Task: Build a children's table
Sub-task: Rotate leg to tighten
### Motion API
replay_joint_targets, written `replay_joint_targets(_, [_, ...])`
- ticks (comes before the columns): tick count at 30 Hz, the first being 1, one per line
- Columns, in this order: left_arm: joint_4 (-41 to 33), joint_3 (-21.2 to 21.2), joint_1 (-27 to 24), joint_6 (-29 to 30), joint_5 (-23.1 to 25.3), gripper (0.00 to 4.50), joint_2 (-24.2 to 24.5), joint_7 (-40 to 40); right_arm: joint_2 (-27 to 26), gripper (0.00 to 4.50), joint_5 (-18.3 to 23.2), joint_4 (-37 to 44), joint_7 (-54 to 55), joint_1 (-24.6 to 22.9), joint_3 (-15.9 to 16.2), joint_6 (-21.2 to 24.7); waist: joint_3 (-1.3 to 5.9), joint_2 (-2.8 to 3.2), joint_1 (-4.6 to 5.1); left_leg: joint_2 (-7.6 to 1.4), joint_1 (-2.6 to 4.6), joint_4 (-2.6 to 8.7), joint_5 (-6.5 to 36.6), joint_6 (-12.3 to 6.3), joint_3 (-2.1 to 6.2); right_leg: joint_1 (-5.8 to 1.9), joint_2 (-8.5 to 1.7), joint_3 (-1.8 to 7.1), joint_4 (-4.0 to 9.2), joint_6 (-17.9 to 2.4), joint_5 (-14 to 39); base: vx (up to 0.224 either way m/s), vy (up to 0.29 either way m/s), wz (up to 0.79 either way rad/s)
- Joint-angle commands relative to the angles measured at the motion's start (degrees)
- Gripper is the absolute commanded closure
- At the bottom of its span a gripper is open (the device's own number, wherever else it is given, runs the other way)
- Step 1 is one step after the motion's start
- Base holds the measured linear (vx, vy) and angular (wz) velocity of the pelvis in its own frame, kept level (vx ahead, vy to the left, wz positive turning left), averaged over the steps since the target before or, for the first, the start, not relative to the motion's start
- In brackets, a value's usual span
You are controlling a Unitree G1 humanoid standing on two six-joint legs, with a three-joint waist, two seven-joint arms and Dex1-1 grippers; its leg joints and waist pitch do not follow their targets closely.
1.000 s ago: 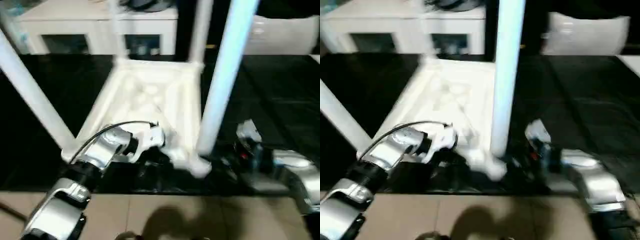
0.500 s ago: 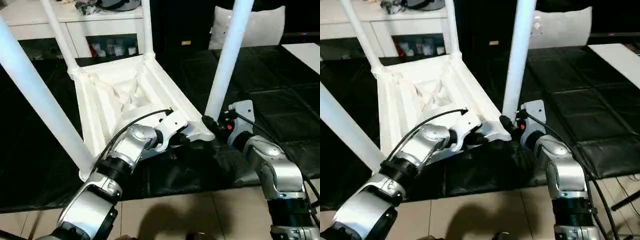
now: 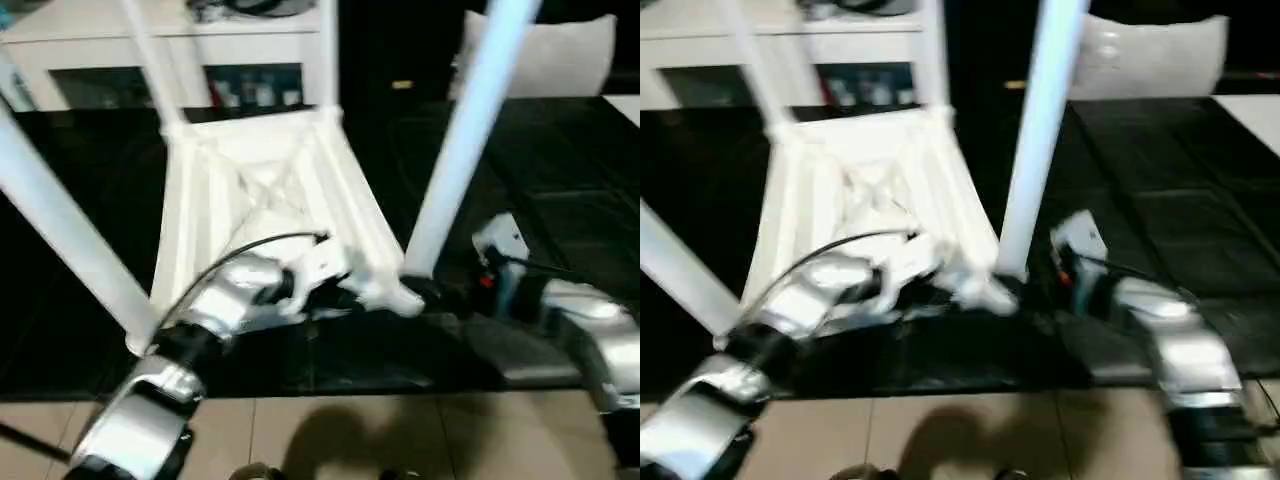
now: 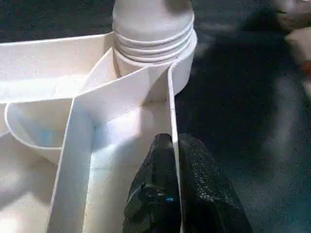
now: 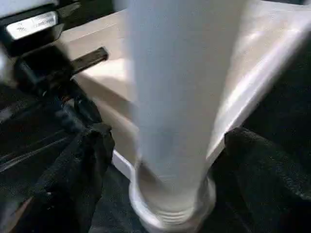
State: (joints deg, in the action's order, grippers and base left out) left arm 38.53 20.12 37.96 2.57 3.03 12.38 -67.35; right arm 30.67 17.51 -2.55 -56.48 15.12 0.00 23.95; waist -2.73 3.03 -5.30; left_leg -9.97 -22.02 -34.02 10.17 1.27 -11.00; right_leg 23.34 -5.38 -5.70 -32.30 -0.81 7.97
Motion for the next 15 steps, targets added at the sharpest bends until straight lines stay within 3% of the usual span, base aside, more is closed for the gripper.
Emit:
replay_joint_targets(1, [-3.81,1.55,0.57,-3.64,-2.91,4.5,-0.4,-5.66,1.23,0.13,-0.05,0.57,-3.14,-0.16,1.65,-1.83,4.19,-0.99,-0.28,-3.57,1.5,3.5,11.67,-5.15,1.17,-2.88,-3.94,2.7,3.45,-10.96,17.54,0.0,0.0,0.0])
replay_joint_targets(3, [-4.36,2.4,0.3,-4.91,-3.01,4.5,0.89,-9.34,2.79,0.02,-0.65,-0.28,-6.07,-0.05,2.77,-3.54,4.15,-1.09,-0.58,-3.59,1.41,3.57,11.92,-4.68,1.22,-2.99,-3.98,2.72,3.39,-10.64,18.23,0.0,0.0,0.0])
replay_joint_targets(6, [-5.76,3.4,0.07,-5.59,-3.6,4.5,2.86,-14.62,4.92,0.02,1.84,-0.13,-13.28,-0.54,4.14,-4.01,4.05,-1.15,-1.31,-3.77,1.54,3.66,13.37,-4.09,1.25,-2.9,-4.07,2.83,3.37,-10.29,19.57,0.0,0.0,0.0])
replay_joint_targets(10, [-6.35,4.32,0.19,-6.38,-3.8,4.5,4.12,-17.91,6.09,0.42,4.84,0.53,-18.86,-0.73,5.2,-1.7,3.91,-1.12,-1.93,-3.85,1.62,3.75,14.74,-3.52,1.32,-2.69,-4.16,2.9,3.54,-9.88,21.85,0.0,0.0,0.0])
replay_joint_targets(15, [-6.06,4.63,0.52,-7.12,-3.63,4.5,4.45,-18.7,6.47,0.96,5.33,0.12,-20.44,-0.61,6.02,-1.87,3.81,-1.24,-2.35,-3.71,1.69,3.75,15.43,-2.56,1.37,-2.52,-4.27,2.92,3.79,-8.82,24.67,0.0,0.0,0.0])
